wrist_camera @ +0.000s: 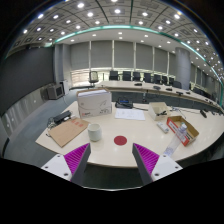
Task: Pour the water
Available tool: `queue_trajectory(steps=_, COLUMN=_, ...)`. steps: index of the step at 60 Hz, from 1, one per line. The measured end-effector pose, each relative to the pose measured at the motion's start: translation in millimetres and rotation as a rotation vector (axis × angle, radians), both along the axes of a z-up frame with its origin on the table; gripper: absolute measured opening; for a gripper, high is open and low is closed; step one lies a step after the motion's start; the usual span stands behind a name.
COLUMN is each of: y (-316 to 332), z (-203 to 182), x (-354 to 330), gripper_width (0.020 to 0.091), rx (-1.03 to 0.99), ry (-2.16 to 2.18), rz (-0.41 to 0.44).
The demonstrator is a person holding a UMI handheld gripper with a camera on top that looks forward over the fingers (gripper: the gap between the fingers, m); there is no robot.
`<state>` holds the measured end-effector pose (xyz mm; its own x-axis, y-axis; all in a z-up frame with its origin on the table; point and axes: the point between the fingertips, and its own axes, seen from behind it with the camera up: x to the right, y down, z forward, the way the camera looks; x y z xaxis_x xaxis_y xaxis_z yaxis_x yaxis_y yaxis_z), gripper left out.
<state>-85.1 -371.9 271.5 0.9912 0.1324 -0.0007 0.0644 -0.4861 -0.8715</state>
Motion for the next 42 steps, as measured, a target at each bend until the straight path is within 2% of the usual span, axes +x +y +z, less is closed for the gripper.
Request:
queue_trajectory(steps=16, y=18.0, z=-63.3, x=143.3, gripper_width=0.0861, rx=-0.013, ry=-0.037, rz=0.005)
queue_trajectory(steps=30, y=53.6, z=-121.6, x=272.4, gripper_width=0.0861, rx=0.021, ry=-0.053, rz=-0.052)
queue_trajectory(steps=42, y=111.6, z=-155.6, x=333.9, gripper_width=0.0860, rx=0.074, ry=-0.004, rz=-0.107)
